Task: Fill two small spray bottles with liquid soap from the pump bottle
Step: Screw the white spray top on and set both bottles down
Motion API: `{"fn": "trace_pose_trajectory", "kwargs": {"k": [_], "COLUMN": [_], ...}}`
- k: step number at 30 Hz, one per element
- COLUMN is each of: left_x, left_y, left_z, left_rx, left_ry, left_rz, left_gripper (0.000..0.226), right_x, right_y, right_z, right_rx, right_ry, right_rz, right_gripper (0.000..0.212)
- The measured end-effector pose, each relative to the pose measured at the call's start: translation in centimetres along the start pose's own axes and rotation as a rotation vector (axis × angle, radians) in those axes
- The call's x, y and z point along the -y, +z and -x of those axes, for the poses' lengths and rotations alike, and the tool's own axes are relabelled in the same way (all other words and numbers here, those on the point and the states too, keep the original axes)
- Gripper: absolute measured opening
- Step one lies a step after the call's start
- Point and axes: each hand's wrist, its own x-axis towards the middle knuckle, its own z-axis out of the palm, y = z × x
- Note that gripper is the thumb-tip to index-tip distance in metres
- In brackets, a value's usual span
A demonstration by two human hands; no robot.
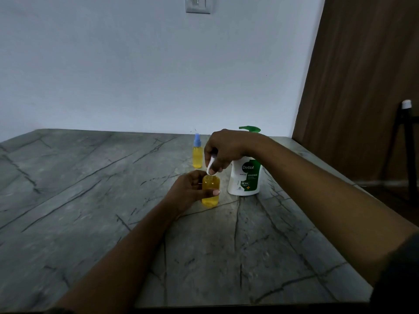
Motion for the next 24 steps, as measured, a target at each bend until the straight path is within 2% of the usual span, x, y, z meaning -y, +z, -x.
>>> {"fn": "trace_pose_trajectory", "kwargs": {"k": [3, 6, 11, 16, 21, 24], "left_x": [-0.1, -0.1, -0.2, -0.4, -0.2, -0.2], "left_y": [0.0, -0.1, -0.1, 0.0, 0.1, 0.1], "left_z": [0.0, 0.1, 0.1, 0.2, 0.1, 0.1], "left_rx": [0.001, 0.009, 0.025, 0.018, 0.007, 0.012], "left_ry": [-0.003, -0.002, -0.006, 0.005, 0.011, 0.001], "left_rz": [-0.019, -0.009, -0.024, -0.036, -0.028, -0.013], "left_gripper": [0.054, 0.052, 0.037, 0.033, 0.035, 0.036], "right_x": [0.0, 0.3, 1.0, 1.3, 1.6, 1.8], "right_y": [0.1, 0.1, -0.4, -0.4, -0.3, 0.0], "right_z": [-0.6, -0.7, -0.4, -0.2, -0.5, -1.0], "right_rx": [0.008, 0.010, 0.044, 0.034, 0.040, 0.030], "right_ry": [0.072, 0.091, -0.019, -0.073, 0.029, 0.136], "right_rz": [-0.085, -0.080, 0.127, 0.262, 0.110, 0.034], "right_gripper": [0.028, 0.029, 0.018, 0.025, 0.019, 0.029]}}
